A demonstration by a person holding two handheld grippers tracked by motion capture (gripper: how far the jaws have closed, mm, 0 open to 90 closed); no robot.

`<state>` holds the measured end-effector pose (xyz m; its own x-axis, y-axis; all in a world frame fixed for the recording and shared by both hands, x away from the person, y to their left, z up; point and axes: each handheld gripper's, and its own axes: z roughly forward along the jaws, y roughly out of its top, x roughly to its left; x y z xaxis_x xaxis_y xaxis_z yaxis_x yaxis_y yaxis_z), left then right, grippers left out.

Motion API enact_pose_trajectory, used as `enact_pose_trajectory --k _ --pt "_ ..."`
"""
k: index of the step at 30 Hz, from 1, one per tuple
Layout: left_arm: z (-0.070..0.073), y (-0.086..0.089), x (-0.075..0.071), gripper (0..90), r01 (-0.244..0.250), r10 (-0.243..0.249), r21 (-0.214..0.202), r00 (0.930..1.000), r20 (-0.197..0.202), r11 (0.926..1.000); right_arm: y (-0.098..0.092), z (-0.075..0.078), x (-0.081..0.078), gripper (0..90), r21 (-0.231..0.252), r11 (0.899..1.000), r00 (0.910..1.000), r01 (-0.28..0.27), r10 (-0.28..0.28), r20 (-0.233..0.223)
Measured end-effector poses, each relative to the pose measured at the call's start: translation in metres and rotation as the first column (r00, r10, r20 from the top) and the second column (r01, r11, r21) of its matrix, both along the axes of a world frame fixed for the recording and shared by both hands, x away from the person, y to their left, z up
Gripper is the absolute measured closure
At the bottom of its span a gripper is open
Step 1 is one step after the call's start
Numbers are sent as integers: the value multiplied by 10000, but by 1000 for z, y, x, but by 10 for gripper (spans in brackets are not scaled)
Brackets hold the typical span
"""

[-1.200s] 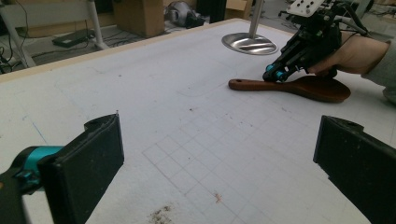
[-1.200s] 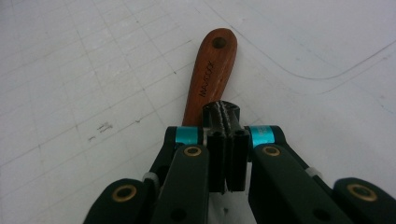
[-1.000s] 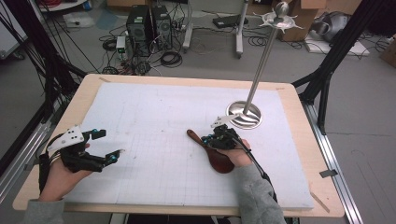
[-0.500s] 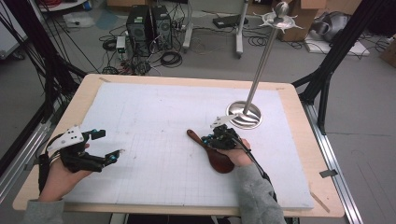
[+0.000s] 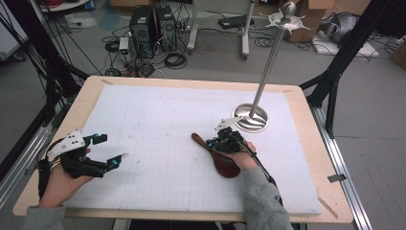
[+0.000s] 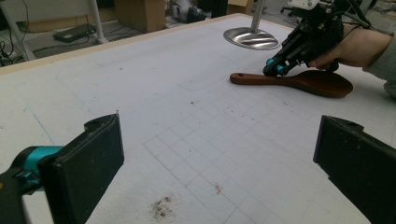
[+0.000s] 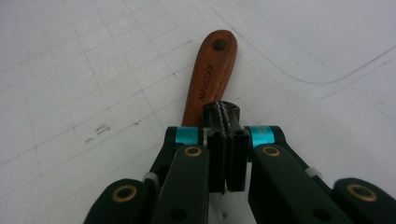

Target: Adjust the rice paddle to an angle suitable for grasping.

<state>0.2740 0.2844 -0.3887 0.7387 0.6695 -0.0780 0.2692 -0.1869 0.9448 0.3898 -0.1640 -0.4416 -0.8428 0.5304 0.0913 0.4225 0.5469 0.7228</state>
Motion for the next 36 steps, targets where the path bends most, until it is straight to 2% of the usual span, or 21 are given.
enact_pose_trajectory --k 8,15,24,25,36 --pt "-1 5 -3 22 -159 159 -8 9999 -18 9999 11 1 0 897 -206 9993 9994 -324 326 77" --pt "-1 7 -5 22 -200 200 -9 9998 -32 9998 19 5 -2 897 -644 9966 9985 -515 527 173" --pt "-1 8 -6 22 -236 236 15 9997 -21 9997 24 6 -3 897 -778 9941 9969 -752 766 156" --pt "-1 8 -6 22 -236 236 16 9997 -29 9997 26 6 -4 897 -808 9925 9953 -921 943 235" --pt "-1 9 -5 22 -222 222 20 9997 -36 9998 25 8 -4 894 -831 9935 9966 -780 800 205"
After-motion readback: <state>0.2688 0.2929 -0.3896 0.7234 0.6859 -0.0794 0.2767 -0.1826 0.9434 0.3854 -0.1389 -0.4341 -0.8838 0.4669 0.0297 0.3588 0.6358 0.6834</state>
